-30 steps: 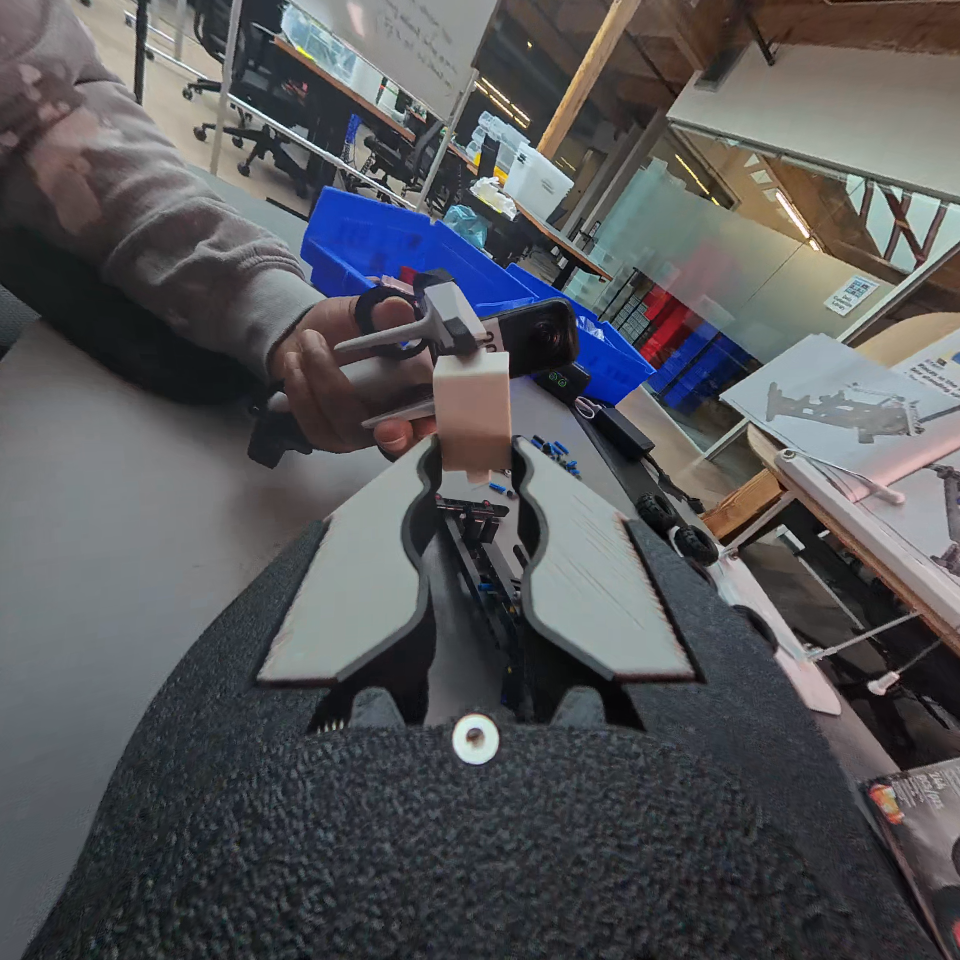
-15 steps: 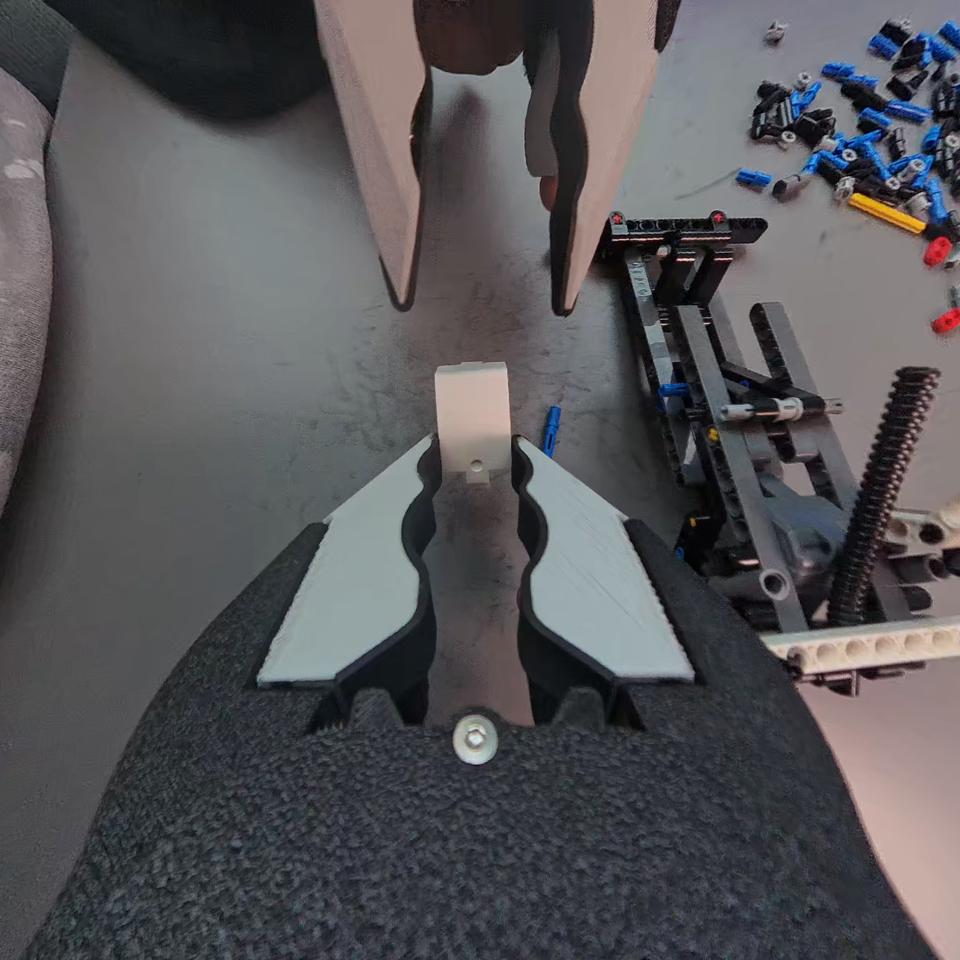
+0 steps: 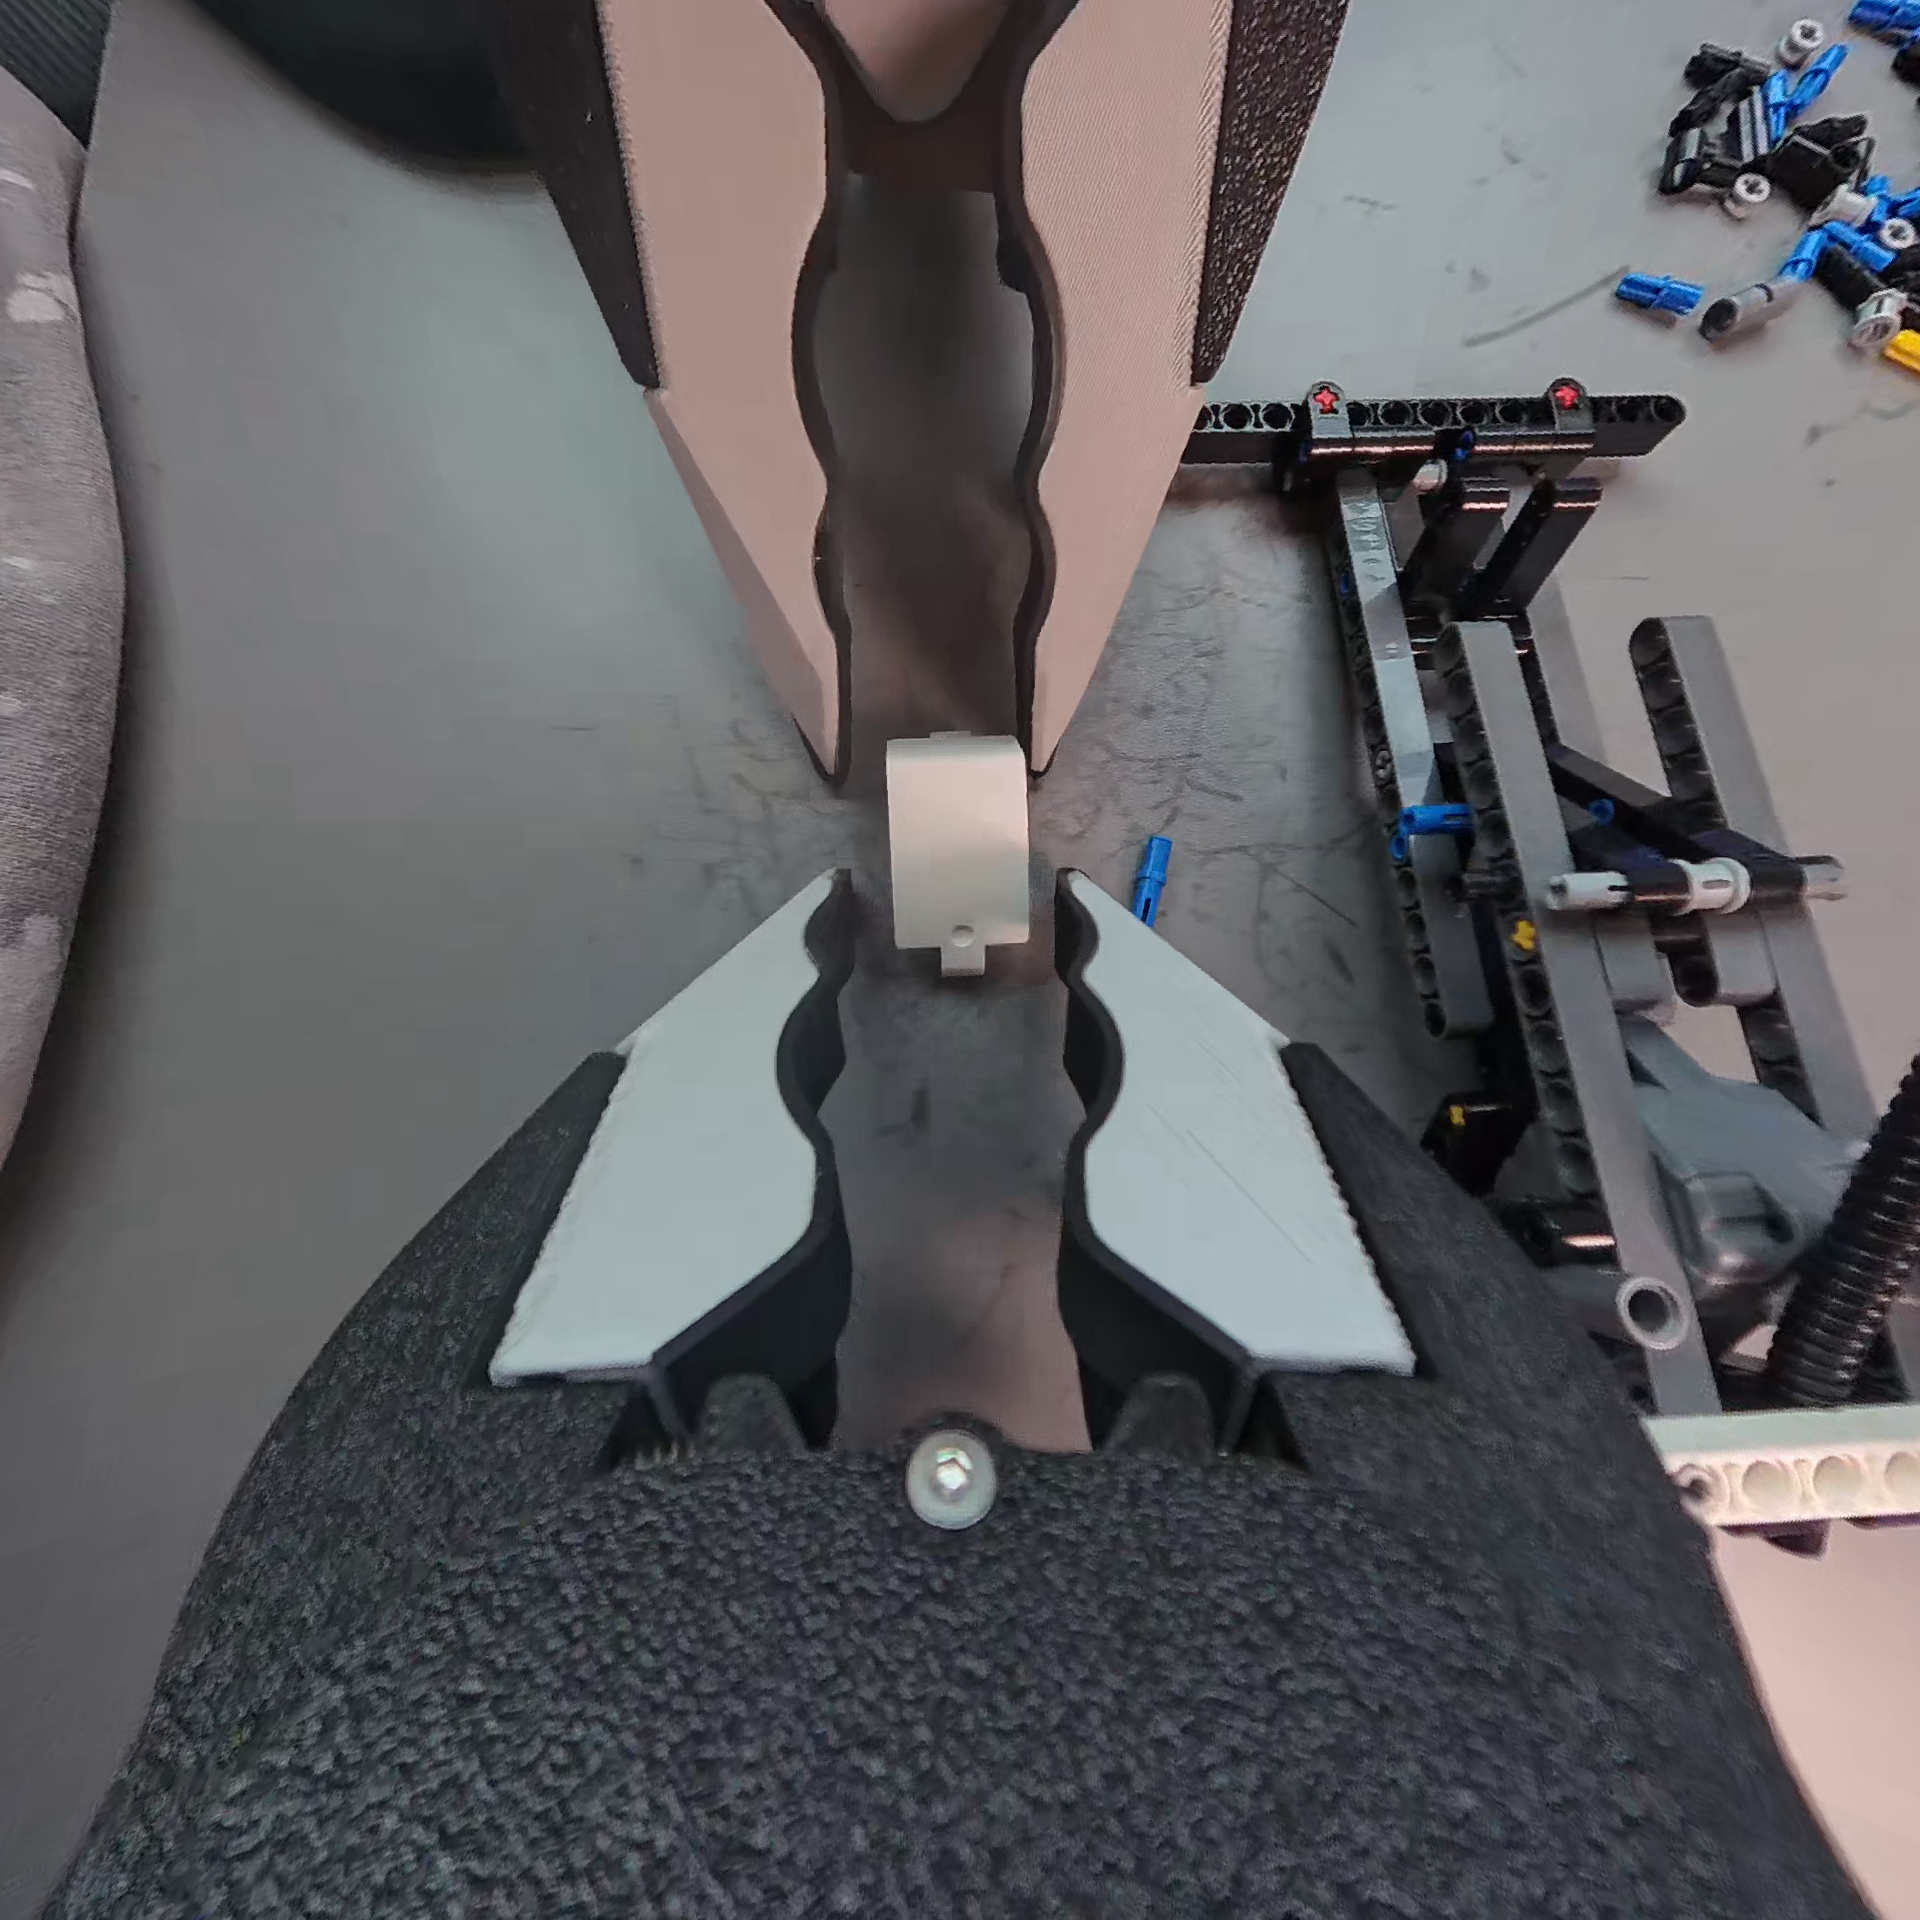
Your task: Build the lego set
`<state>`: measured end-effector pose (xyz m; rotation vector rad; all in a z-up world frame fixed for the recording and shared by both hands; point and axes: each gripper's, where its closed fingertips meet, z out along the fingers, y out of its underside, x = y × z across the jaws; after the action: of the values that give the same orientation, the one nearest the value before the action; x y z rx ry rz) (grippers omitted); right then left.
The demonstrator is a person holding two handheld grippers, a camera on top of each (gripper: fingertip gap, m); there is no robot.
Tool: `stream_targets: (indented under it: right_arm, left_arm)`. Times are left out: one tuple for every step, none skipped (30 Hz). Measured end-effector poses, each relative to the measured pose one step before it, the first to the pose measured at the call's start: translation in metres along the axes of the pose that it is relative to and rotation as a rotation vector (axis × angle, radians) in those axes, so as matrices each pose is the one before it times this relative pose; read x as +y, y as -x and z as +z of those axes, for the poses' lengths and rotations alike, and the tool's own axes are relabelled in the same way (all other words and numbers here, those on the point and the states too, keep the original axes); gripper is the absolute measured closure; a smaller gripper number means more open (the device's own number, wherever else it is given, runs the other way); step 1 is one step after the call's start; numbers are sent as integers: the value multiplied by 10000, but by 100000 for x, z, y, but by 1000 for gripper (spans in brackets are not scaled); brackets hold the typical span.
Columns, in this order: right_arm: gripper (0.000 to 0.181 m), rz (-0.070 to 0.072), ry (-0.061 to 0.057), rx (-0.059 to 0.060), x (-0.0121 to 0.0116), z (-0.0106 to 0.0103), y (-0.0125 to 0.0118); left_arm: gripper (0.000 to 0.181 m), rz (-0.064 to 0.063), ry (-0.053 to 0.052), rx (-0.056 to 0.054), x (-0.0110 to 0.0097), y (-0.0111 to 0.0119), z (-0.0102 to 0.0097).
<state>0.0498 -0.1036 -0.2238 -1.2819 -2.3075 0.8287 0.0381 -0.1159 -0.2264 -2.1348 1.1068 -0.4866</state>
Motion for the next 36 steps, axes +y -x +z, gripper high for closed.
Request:
stream_targets:
  right_arm:
    - [142, -10, -98, -53, 19, -145, 45]
    - [141, -10, -95, -47, 72, -166, 34]
    - [141, -32, -136, 2, 23, -191, -24]
    - [141, 4, -154, 42, -14, -187, -90]
    - [141, 54, -151, 59, -52, -167, -121]
    - [142, 59, -138, 80, -90, -114, -129]
    - [144, 33, -51, 100, -25, -39, -125]
    - [147, -27, 55, 78, 104, 30, -73]
    - [153, -83, 75, 29, 130, 26, 33]
    - [158, -88, 16, -70, 42, 14, 185]
    - [158, -22, -36, -143, -34, -14, 276]
    - [158, 35, 2, -75, 24, -24, 137]
    - [158, 11, 4, 30, 36, -45, -61]
    - [158, 16, -51, -2, -23, -96, -5]
    - [158, 42, -60, -64, -30, -110, 88]
    - [157, 57, -22, -79, 20, -92, 99]
    - [156, 24, 35, -88, 121, -56, 138]
    - [156, -22, 39, -63, 145, -7, 128]
    - [156, -25, 8, -89, 83, 20, 188]
    - [156, -4, -74, -33, -70, 3, 104]
    - [157, 34, -51, -78, -77, -17, 154]
    - [157, 15, -15, -63, -39, 0, 143]
    - [157, -42, 21, 21, 7, 9, 27]
    - [157, -61, 39, 52, 42, 13, -21]
    - [157, -34, 23, 39, 37, -22, -37]
    - [156, 9, -21, 45, -10, -47, -90]
    - [154, 42, -59, 68, -71, -82, -160]
    - [153, 55, -64, 78, -72, -86, -183]
    - [151, 48, -42, 89, -48, -80, -192]
    - [149, 17, -28, 86, -35, -57, -167]
    - [147, -5, -43, 81, -52, -37, -132]
    - [146, -9, -51, 101, -78, -2, -147]
    - [145, -10, -43, 122, -80, 22, -183]
    - [144, -21, -17, 119, -44, 47, -169]
    - [144, -30, 19, 95, 5, 66, -124]
    - [143, -40, 30, 34, 19, 71, -4]
  left_arm:
    - [150, 17, -8, 8, -3, -15, -2]
    - [150, -12, -1, 5, -6, -8, 5]
    - [150, -8, -5, -12, -6, 25, 2]
    - [149, -4, -12, -47, -11, 69, 2]
    - [149, 1, -29, -86, -49, 126, 0]
    - [149, 4, -39, -31, -59, 43, 3]
    - [149, -21, -41, -25, -97, 39, 26]
    - [148, -9, -50, -51, -131, 44, 41]
    - [148, 19, -40, 7, -142, -70, 61]
    - [148, 33, -31, 43, -139, -158, 66]
    - [151, 40, -8, -15, -95, -84, 66]
    - [155, 68, 24, -11, -15, -81, 50]
    - [156, 32, 5, -50, 0, 18, 18]
    - [156, -3, 0, -20, 8, 46, -8]
    - [157, -22, 3, 20, 48, 34, -18]
    - [157, -2, -9, -16, 30, 89, -38]
    - [157, 47, 0, -50, 52, 112, -42]
    - [157, 82, -3, -43, 44, 84, -51]
    - [157, 66, 5, -40, 62, 75, -63]
    - [157, 10, 9, -54, 49, 115, -58]
    - [156, -36, -1, -43, 23, 119, -65]
    - [156, -46, -34, 12, -51, 31, -56]
    - [156, -33, -48, 35, -76, -14, -57]
    - [156, -11, -17, 13, -27, 6, -27]
    - [156, 14, 17, -29, 36, 55, -11]
    - [156, 24, 21, -38, 54, 67, -12]
    - [156, 10, -4, -17, 22, 41, -12]
    - [157, -16, -14, 19, 11, 6, -20]
    - [157, -23, -16, 11, -5, 7, -20]
    - [157, -16, -34, -47, -48, 85, -33]
    - [157, -15, -21, -21, -35, 57, -37]
    - [157, -26, -8, 11, -11, 7, -22]
    - [157, -19, 20, 27, 39, -43, 4]
    - [157, 6, 44, 15, 69, -62, 33]
    - [157, 34, 40, -21, 62, -25, 51]
    - [157, 33, -6, -44, -29, -17, 36]
